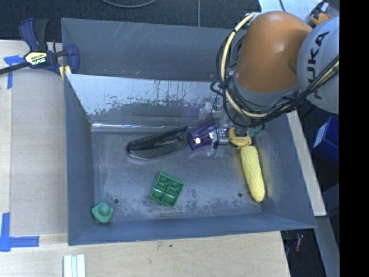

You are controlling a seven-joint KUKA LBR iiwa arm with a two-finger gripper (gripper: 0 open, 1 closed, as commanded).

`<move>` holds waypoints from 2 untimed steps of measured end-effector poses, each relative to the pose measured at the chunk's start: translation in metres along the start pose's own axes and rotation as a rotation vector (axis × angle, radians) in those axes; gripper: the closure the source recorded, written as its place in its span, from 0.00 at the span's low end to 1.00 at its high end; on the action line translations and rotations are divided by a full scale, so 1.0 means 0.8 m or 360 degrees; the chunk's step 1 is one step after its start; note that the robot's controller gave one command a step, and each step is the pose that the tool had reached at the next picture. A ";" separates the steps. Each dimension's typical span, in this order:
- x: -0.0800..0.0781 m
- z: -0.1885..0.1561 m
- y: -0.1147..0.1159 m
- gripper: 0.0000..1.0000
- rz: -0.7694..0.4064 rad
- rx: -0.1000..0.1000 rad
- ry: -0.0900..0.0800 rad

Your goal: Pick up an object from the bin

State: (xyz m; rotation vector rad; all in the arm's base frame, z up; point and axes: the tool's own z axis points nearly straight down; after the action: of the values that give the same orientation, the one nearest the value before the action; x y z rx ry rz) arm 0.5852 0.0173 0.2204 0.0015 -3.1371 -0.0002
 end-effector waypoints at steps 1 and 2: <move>-0.001 -0.006 0.000 0.00 0.0001 0.0000 -0.0014; -0.032 0.154 -0.063 0.00 0.0072 -0.0001 -0.0023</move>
Offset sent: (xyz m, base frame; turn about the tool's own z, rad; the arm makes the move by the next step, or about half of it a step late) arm 0.0269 -0.0604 -0.1504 0.0524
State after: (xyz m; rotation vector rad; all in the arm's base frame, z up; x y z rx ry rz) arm 0.6100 -0.0332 0.0974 -0.0695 -3.1510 -0.0006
